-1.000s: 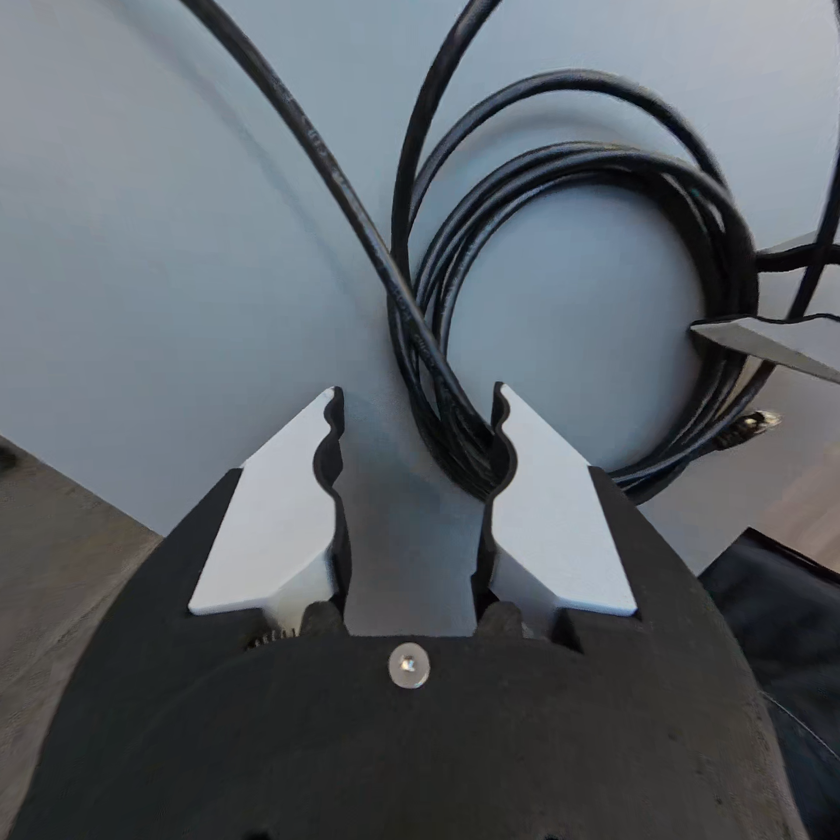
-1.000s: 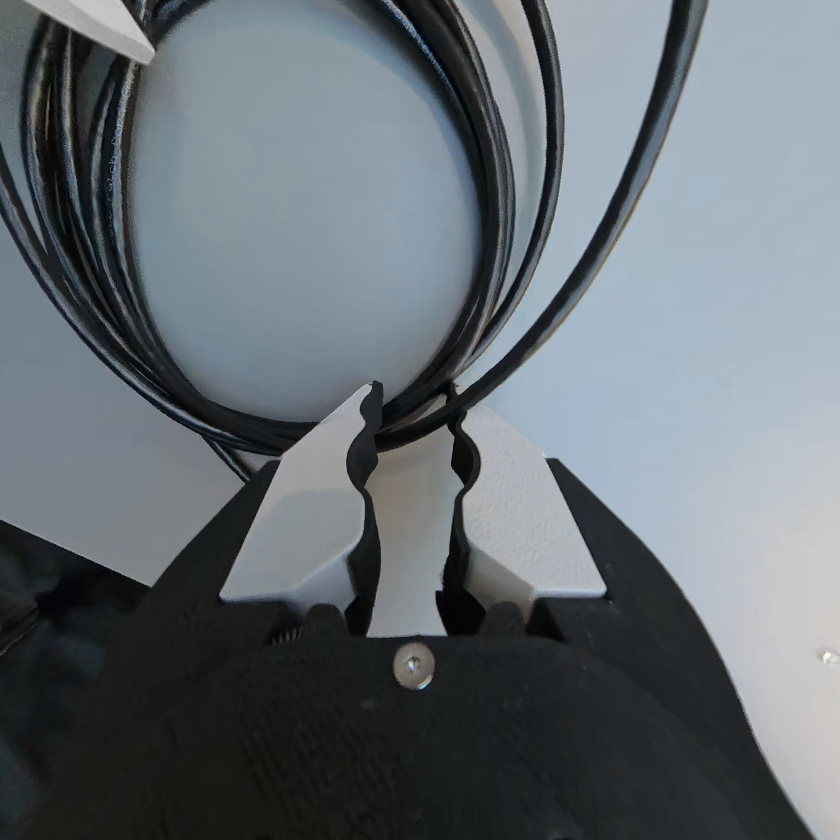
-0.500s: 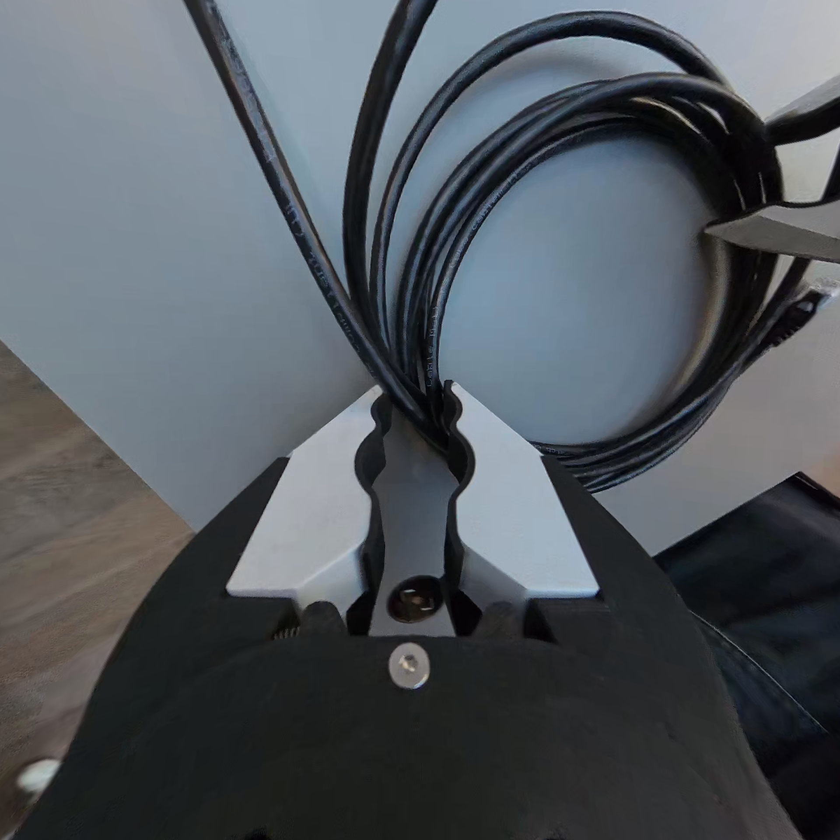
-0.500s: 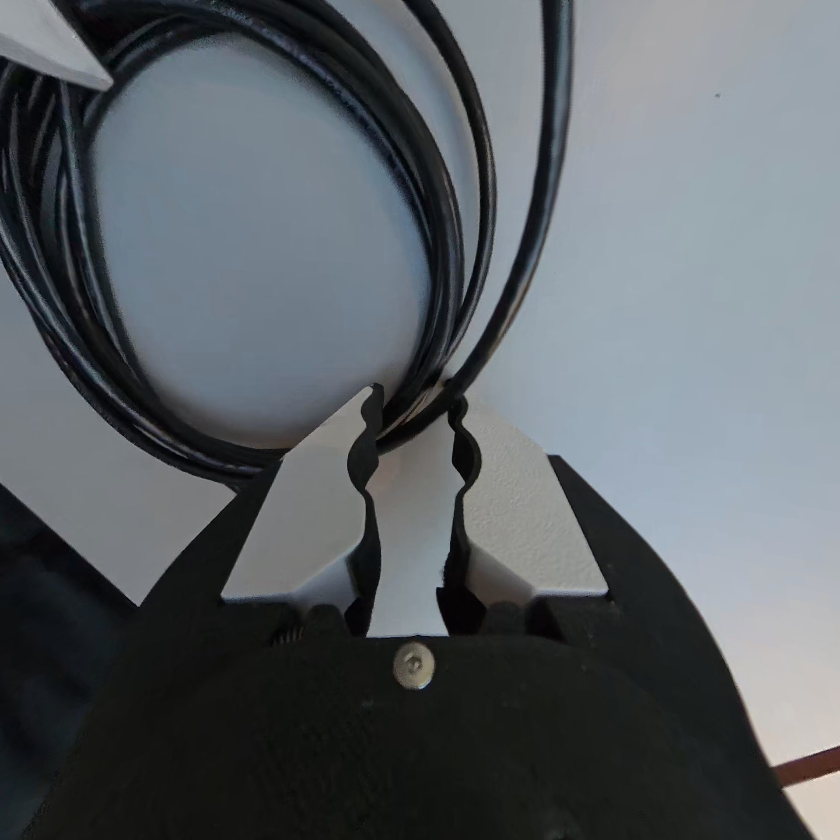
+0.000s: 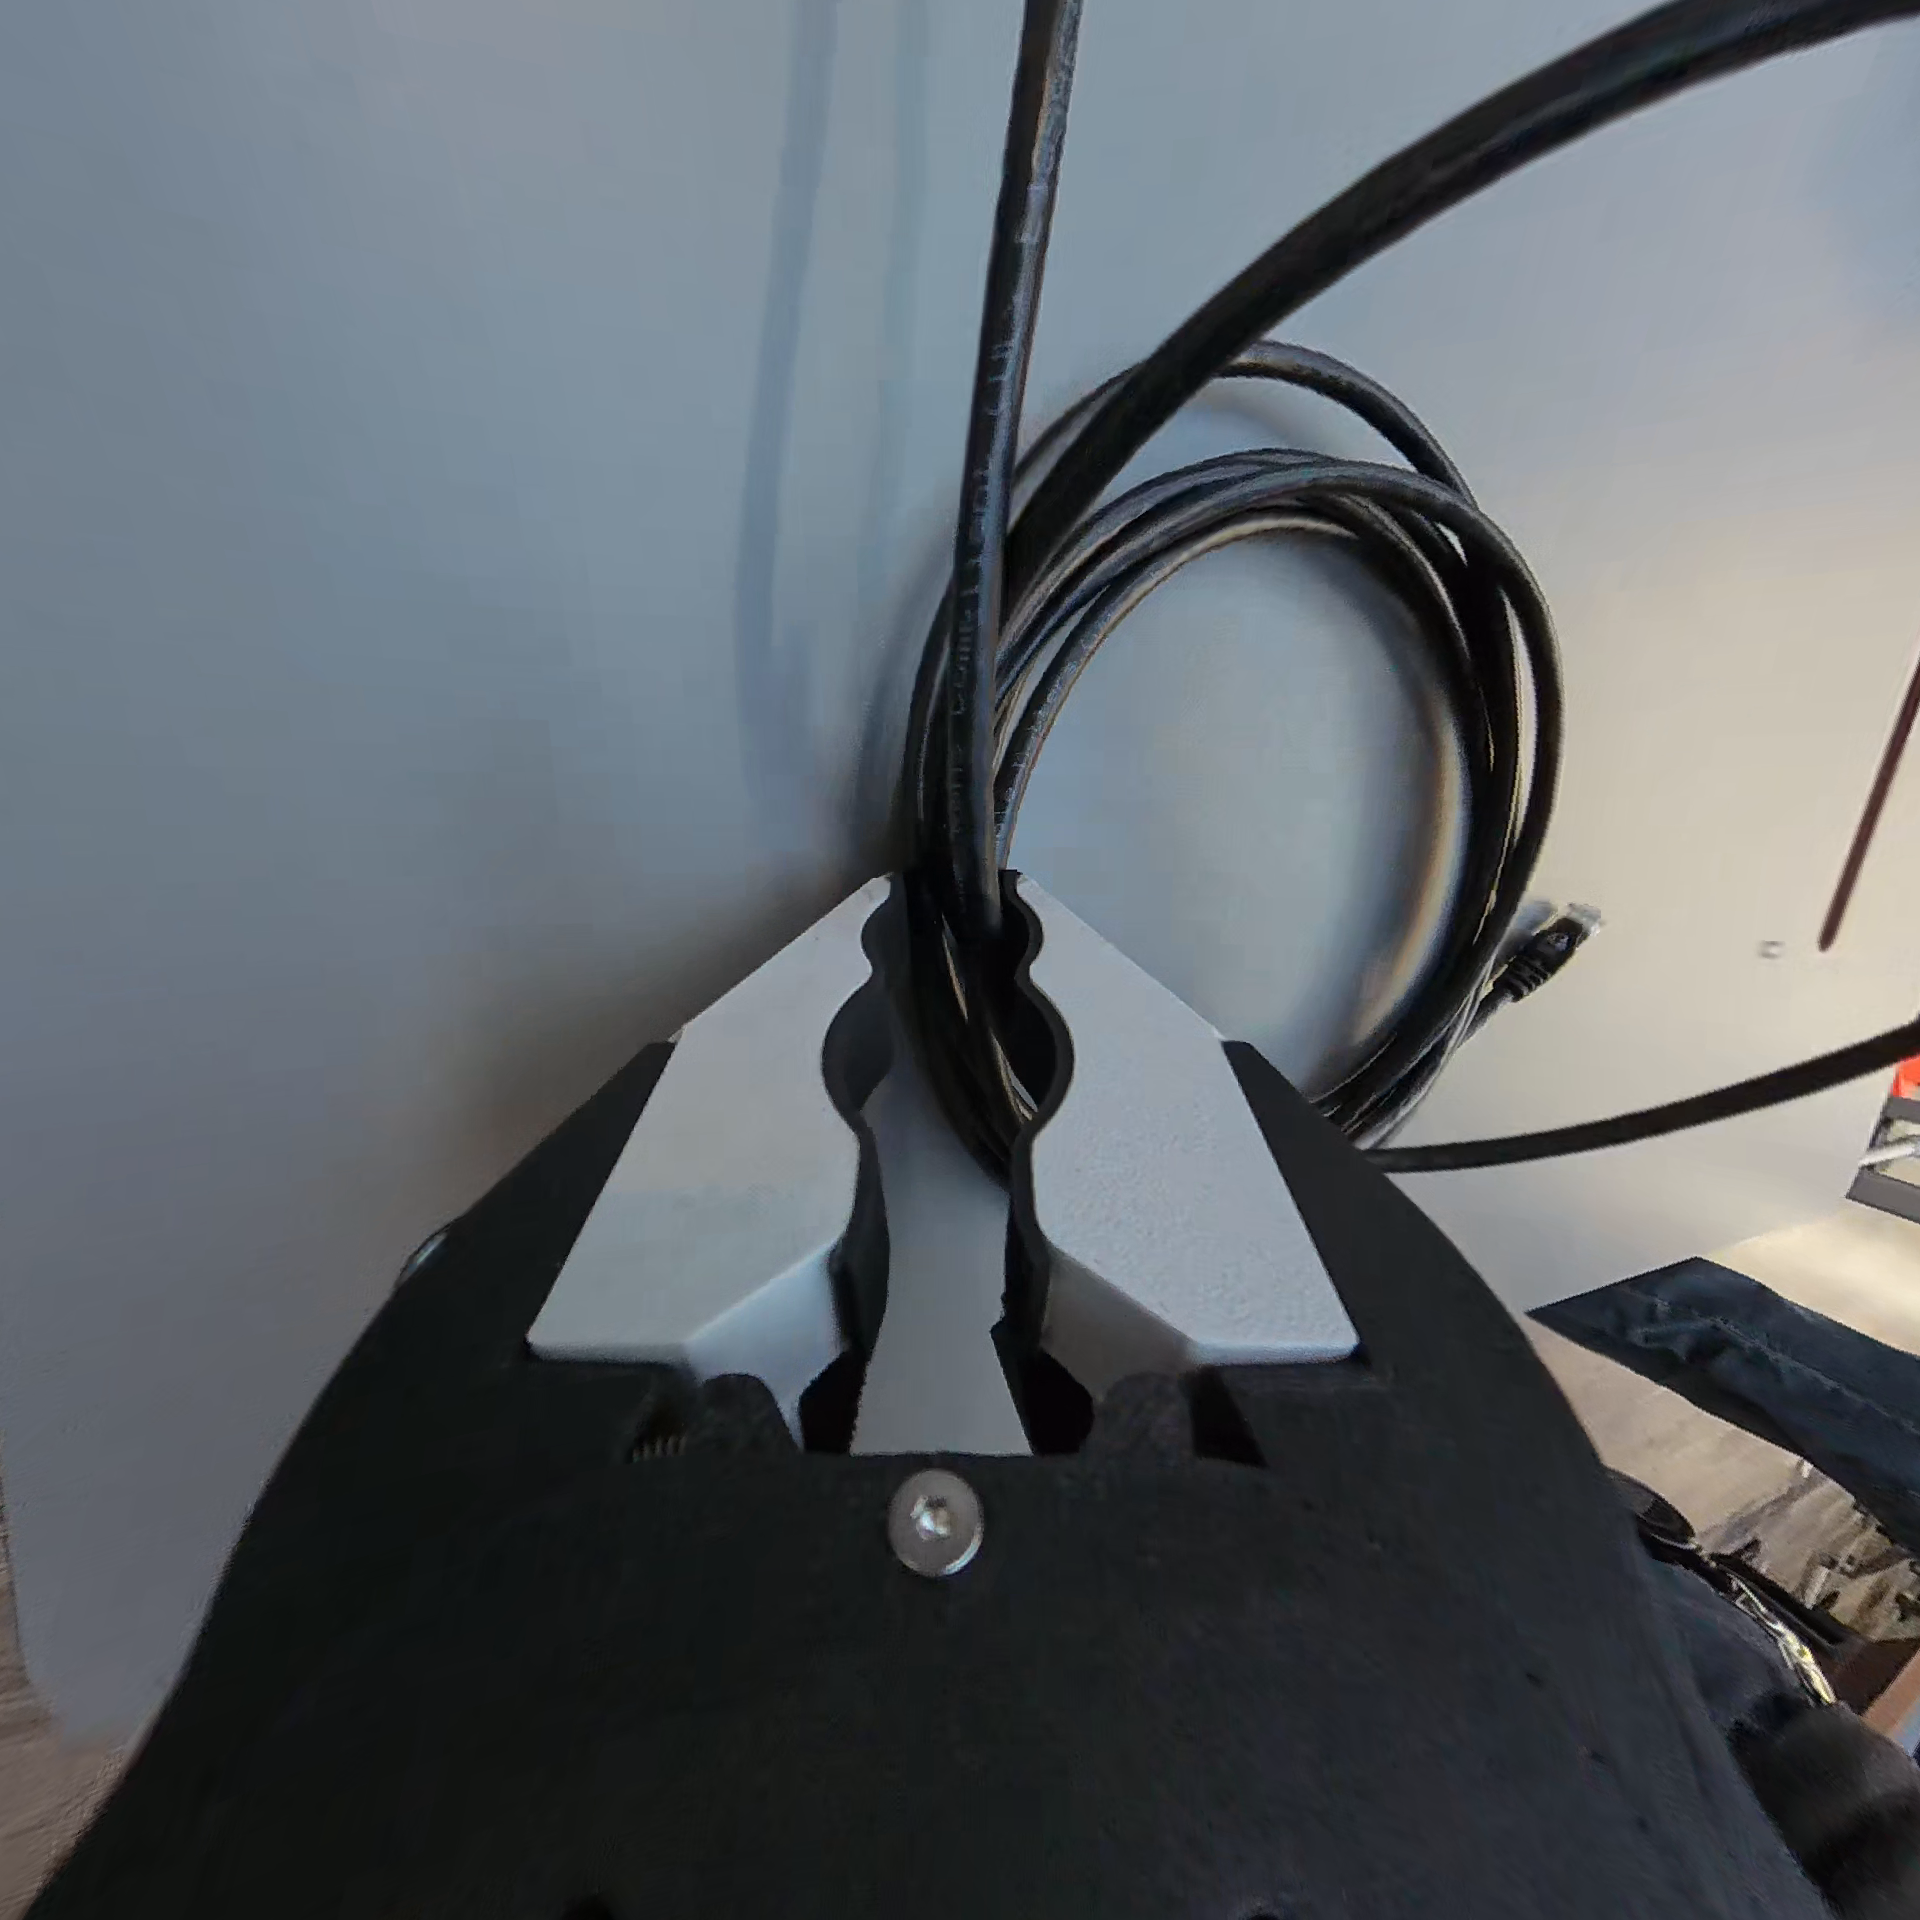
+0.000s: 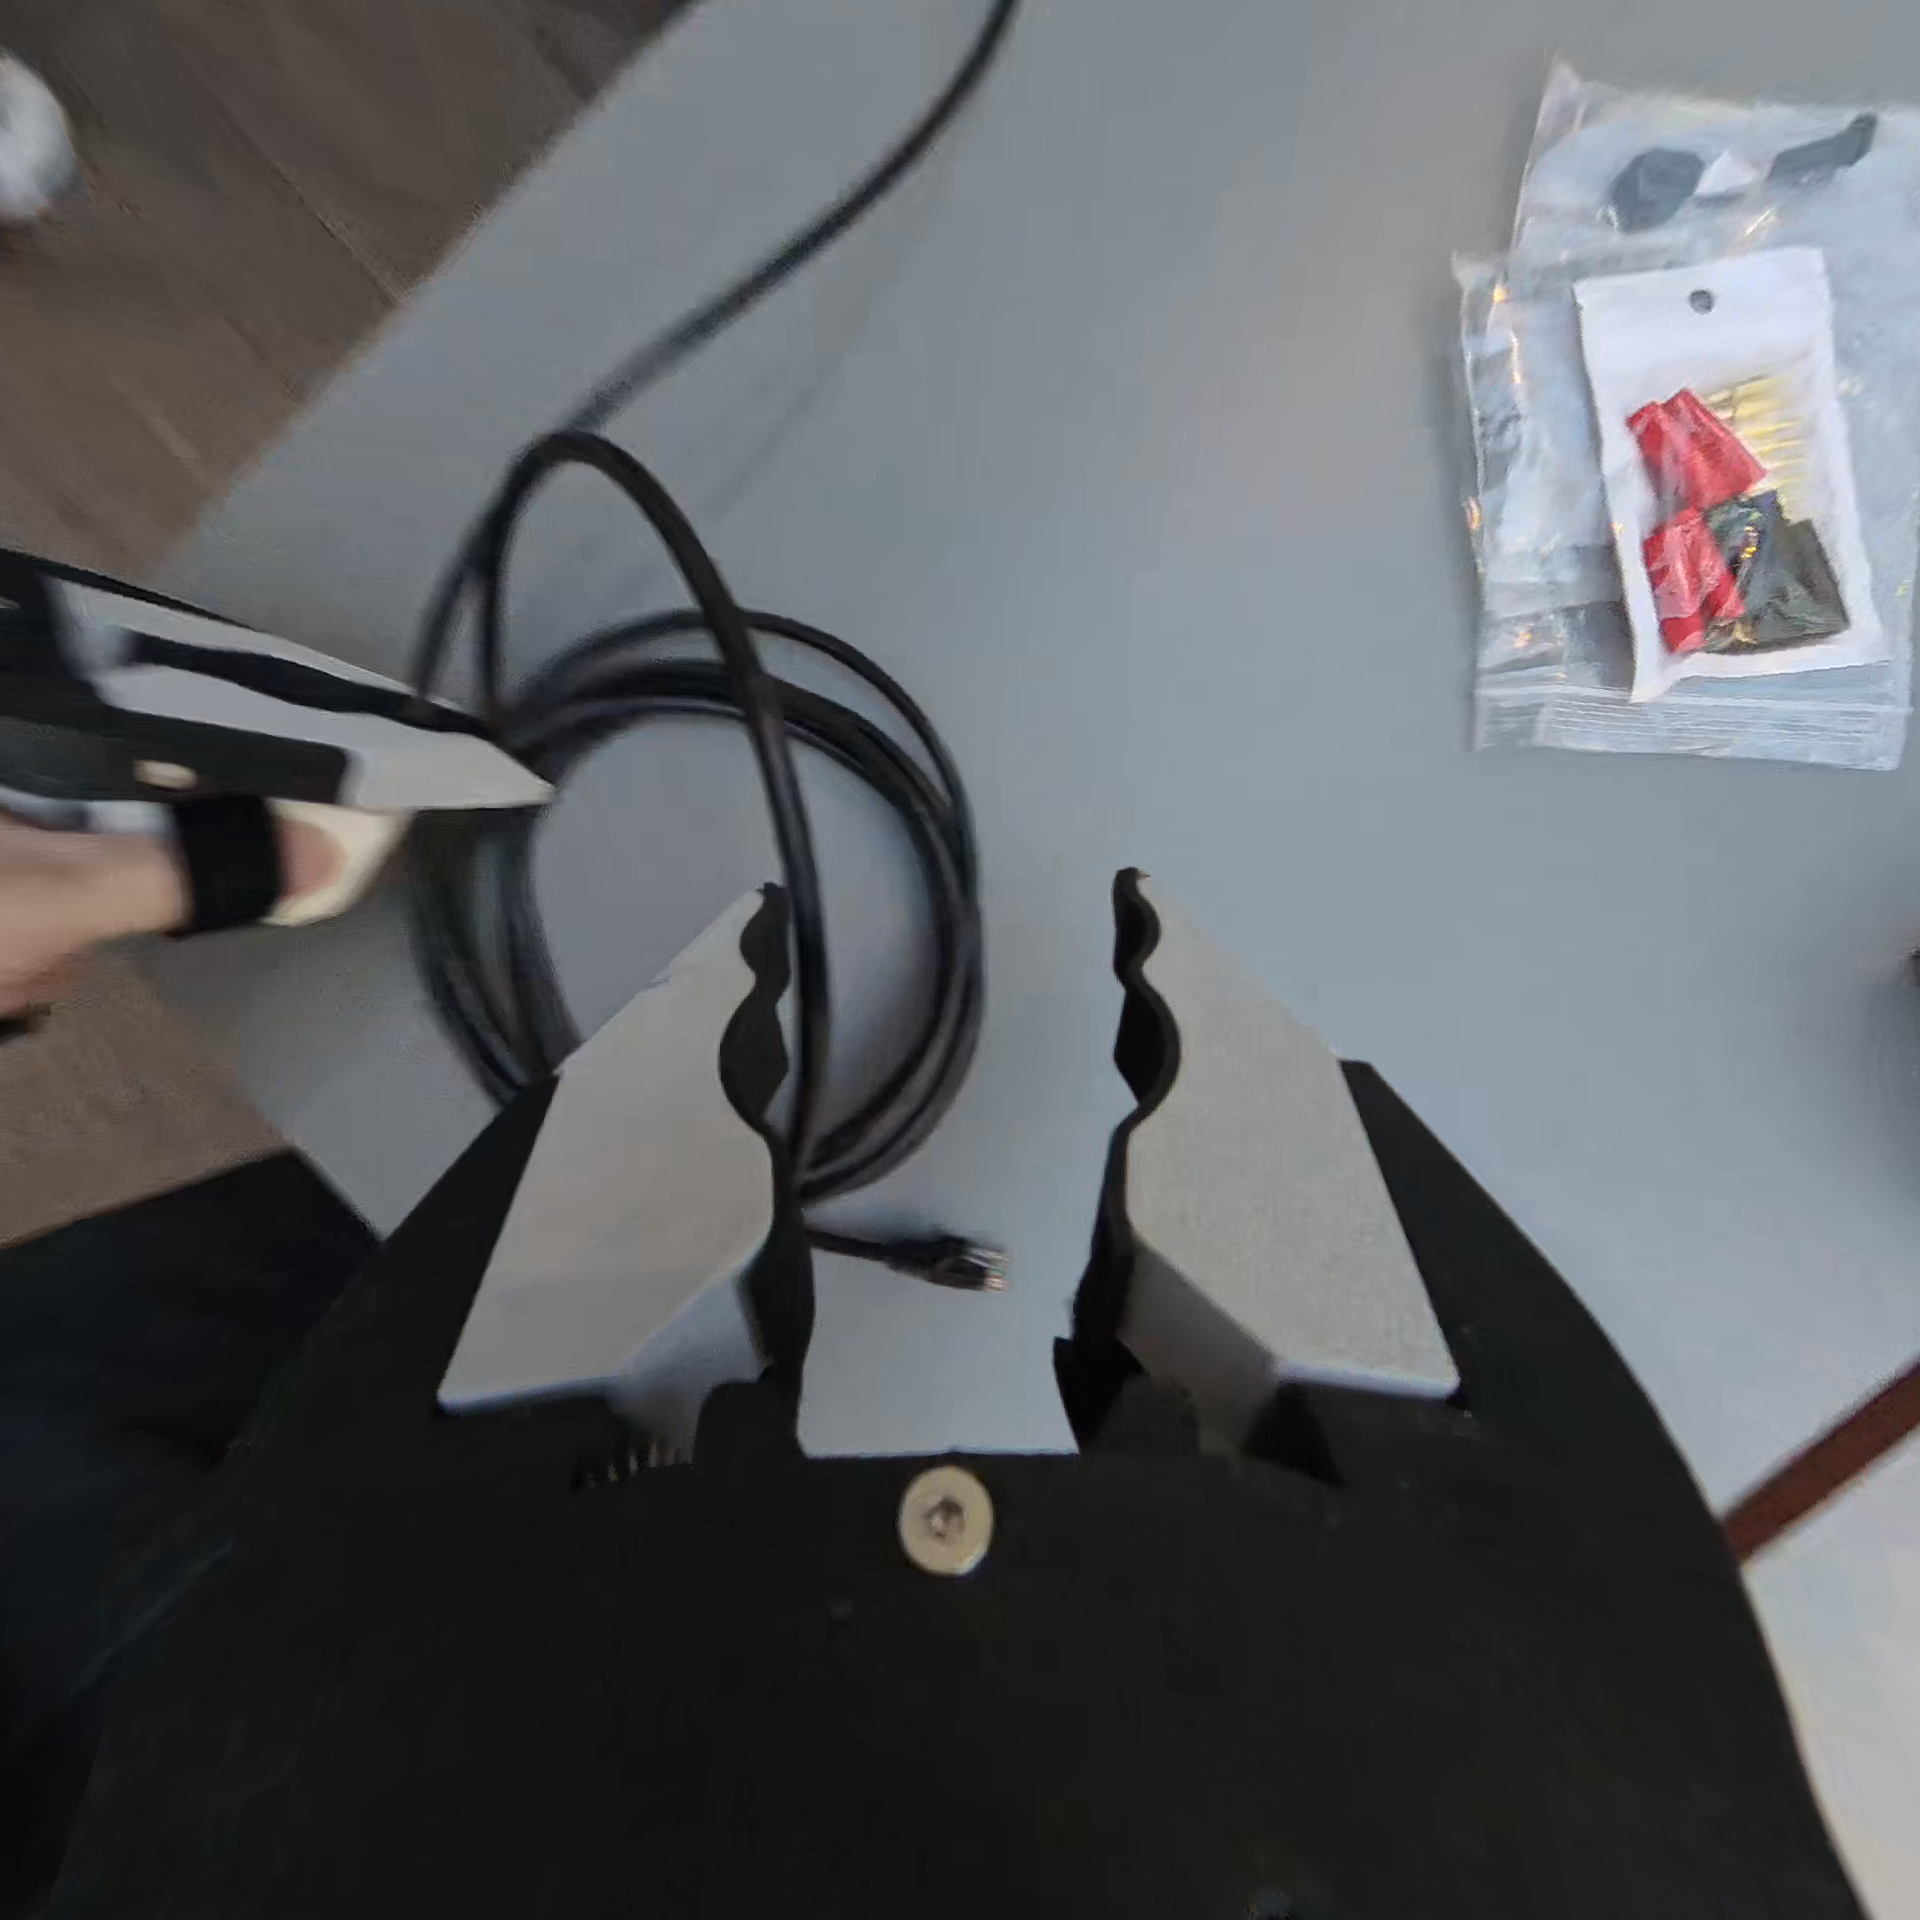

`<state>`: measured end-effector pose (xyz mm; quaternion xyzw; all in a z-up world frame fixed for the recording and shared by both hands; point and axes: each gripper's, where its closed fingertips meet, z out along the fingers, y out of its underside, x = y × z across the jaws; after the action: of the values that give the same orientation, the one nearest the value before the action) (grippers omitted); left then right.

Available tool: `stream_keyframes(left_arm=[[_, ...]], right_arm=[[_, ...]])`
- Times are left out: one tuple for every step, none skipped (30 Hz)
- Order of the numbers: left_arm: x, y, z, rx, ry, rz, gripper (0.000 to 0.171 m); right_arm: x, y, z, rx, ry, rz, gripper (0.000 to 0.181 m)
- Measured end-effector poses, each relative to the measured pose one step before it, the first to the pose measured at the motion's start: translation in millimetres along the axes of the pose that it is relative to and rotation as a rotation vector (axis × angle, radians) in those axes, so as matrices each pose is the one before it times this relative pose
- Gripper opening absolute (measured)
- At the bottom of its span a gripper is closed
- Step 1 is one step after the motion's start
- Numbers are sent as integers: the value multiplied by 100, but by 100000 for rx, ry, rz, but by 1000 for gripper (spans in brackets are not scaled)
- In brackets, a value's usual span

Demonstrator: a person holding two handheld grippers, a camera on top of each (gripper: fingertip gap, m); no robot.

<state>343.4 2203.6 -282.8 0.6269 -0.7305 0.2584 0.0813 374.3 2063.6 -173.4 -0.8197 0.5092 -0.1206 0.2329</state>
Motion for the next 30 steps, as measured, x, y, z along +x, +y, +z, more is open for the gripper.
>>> stream_keyframes(left_arm=[[79, -20, 30, 836, 1121, -1005, 14], [-11, -12, -11, 1045, 702, -408, 14], [-6, -8, -7, 1304, 308, 29, 14], [-14, -12, -5, 953, -150, 435, 14], [-7, -2, 4, 284, -497, 1246, 14], [1, 5, 5, -311, -514, 1821, 13], [16, 6, 12, -568, -213, 1934, 13], [6, 6, -7, -416, 81, 1447, 13], [3, 2, -3, 308, 214, 507, 13], [3, -7, -6, 849, 217, -189, 13], [11, 2, -12, 1054, 73, -45, 13], [-4, 8, -14, 958, 12, 486, 14], [6, 6, -7, 740, 80, 748, 14], [-8, -3, 3, 389, 68, 547, 14], [1, 0, -6, 107, 110, 346, 14], [2, 3, -8, 86, 123, 357, 14], [3, 3, -5, 195, 164, 159, 14], [-8, 2, -8, 413, 121, 110, 13], [13, -2, -12, 562, 91, 245, 14], [-3, 4, -3, 820, 42, 361, 14], [-5, 1, -10, 938, 39, 534, 14], [8, 11, -7, 657, -3, 864, 14], [2, 7, -9, 353, -1, 857, 14], [2, 7, -5, -101, 69, 410, 14], [1, 18, 0, -380, 267, 51, 14], [1, 1, -12, -86, 446, -106, 14], [-1, -1, -11, 331, 442, -57, 14], [13, 18, -7, 586, 266, 136, 14], [36, 56, -29, 452, 338, -81, 14], [65, 106, -24, 430, 523, -588, 14]], right_arm=[[-2387, -729, -1126, 7568, -6562, 6292, 54], [-2355, -371, -229, 4772, -7019, 5782, 55], [-849, 257, 293, -1952, -458, 4349, 62], [333, 340, 341, -4660, 3696, 699, 62], [1308, 171, 129, -3202, 7112, -2103, 62], [1708, 21, -68, -421, 7423, -4393, 62], [1897, 194, -249, -366, 6353, -3348, 60], [1358, 144, -561, 31, 1774, 1210, 59], [-123, -426, -975, 2809, -6162, 5812, 52], [-1239, -907, -1037, 5081, -9330, 8867, 43], [-1820, -929, -409, 5328, -8426, 10060, 43], [-2196, -36, 622, 804, -8297, 10435, 46], [-1919, 929, 1617, -4861, -7533, 11371, 59], [-846, 1480, 2255, -8974, -3827, 11486, 82], [136, 928, 2264, -6473, -254, 7511, 93], [840, 366, 1807, -3104, 2457, 7781, 96], [937, -189, 1289, -10, 2159, 10308, 102], [262, -686, 740, 2888, -50, 9836, 107], [243, -850, 442, 4746, 2983, 5766, 111], [371, -645, 418, 3397, 5772, 1851, 113], [54, -268, 652, 1146, 5491, -549, 117], [159, -68, 800, -304, 6626, -1805, 126], [8, -65, 800, -916, 5407, -853, 129], [-526, -271, 736, 24, 1960, -102, 129], [-47, -102, 689, -1121, 4249, -1082, 129], [178, 38, 606, -1979, 4903, -994, 129], [-325, -39, 602, -1320, 1425, 684, 128], [-468, 177, 642, -2505, 180, 1418, 123], [-633, 486, 629, -3991, -694, 1006, 114], [-208, 387, 603, -3077, 2531, -554, 113]])
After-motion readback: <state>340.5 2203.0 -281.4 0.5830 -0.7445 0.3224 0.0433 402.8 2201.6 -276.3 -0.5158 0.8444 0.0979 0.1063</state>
